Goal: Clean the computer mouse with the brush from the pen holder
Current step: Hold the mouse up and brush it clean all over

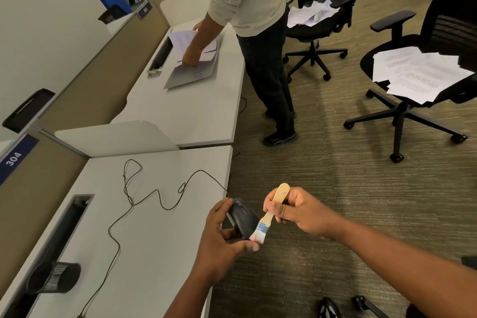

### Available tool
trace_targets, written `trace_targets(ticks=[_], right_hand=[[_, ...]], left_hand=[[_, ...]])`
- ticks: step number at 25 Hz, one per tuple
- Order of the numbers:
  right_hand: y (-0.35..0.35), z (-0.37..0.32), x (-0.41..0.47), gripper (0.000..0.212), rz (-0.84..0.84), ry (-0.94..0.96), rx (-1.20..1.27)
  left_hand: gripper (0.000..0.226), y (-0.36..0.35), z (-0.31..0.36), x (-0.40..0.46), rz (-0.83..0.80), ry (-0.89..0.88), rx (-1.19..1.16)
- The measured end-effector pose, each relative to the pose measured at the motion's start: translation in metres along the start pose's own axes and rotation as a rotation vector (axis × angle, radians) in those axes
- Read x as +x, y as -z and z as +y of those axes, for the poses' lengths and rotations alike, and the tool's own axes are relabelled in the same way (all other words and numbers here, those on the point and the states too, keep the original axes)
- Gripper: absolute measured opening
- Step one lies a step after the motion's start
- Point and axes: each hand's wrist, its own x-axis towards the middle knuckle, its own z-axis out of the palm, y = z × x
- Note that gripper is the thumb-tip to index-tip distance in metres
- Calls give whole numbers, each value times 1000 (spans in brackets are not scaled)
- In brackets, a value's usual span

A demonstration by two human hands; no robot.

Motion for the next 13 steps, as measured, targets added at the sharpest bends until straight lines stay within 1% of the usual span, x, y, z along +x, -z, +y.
trace_targets(ticks=[4, 9, 13], right_hand=[[0, -4, -1, 13, 4, 42, -7], [-4, -8, 0, 17, -75, 71, -110], [-1, -8, -1, 15, -115, 76, -155]], left_hand=[[105, -2, -2, 1, 1, 1, -8], [102, -1, -6, 2, 7, -9, -11], [105, -1, -7, 0, 19, 2, -18]])
